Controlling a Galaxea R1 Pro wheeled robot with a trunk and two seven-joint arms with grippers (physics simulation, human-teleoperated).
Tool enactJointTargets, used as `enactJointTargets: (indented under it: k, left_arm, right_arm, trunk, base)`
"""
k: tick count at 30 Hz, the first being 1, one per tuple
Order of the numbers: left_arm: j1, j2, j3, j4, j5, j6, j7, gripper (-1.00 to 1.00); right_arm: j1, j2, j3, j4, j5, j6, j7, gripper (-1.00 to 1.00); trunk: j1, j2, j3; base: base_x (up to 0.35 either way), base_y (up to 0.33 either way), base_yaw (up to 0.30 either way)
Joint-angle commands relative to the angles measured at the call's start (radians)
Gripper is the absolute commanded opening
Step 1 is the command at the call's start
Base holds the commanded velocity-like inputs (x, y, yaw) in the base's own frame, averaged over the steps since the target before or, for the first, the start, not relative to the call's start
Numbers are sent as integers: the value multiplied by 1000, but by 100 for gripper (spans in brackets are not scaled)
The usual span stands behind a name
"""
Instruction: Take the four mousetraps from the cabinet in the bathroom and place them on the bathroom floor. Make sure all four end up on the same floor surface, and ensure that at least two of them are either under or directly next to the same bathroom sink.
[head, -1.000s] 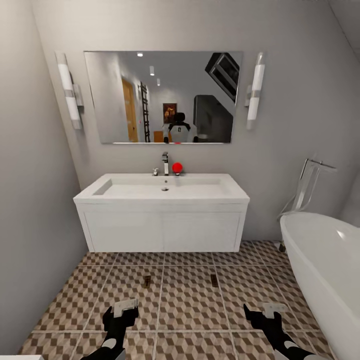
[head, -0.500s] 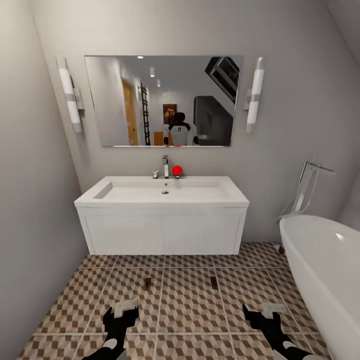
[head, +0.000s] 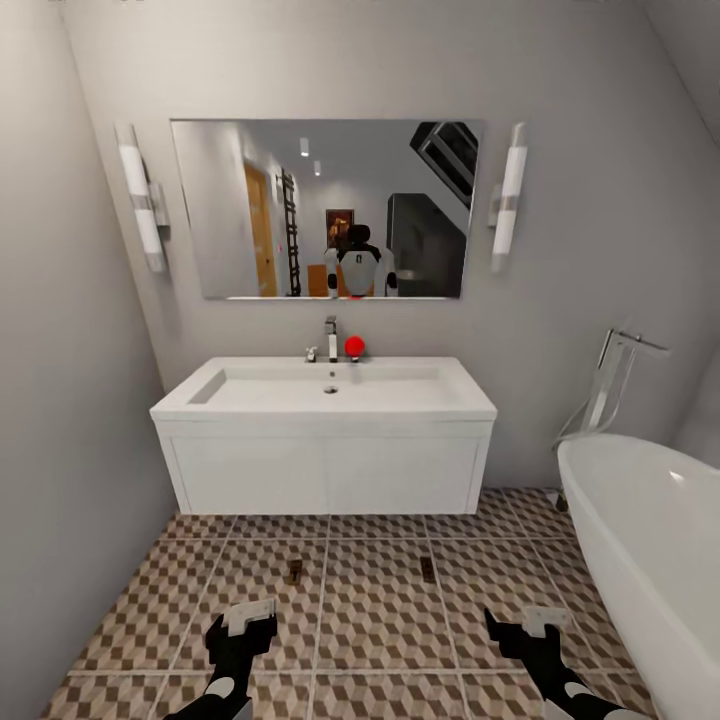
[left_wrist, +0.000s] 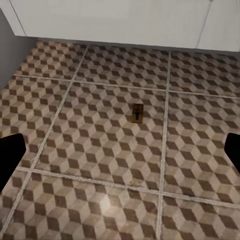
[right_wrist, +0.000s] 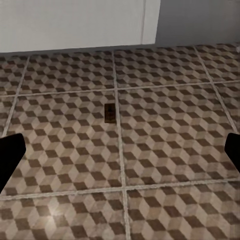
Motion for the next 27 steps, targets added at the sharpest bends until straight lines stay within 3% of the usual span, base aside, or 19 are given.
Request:
enactJointTargets:
  k: [1, 17, 27]
  left_arm:
    - [-1, 0, -9, 1, 8, -4, 5, 100]
    - [-1, -2, -9, 1, 4, -2, 6, 100]
    - [-1, -1, -9, 1, 3, -3, 5, 100]
  right_arm:
    - [-2, -1, -9, 4, 10, -6, 1, 100]
    - [-2, -1, -9, 4, 10, -6, 1, 100]
    - [-2, -1, -9, 4, 11, -6, 1, 100]
  trunk:
    - [-4, 7, 2]
    - [-65, 119, 52]
    - [-104, 189, 84]
  base:
    - [0, 0, 0]
    - [-97, -229, 0]
    - [-22, -51, 0]
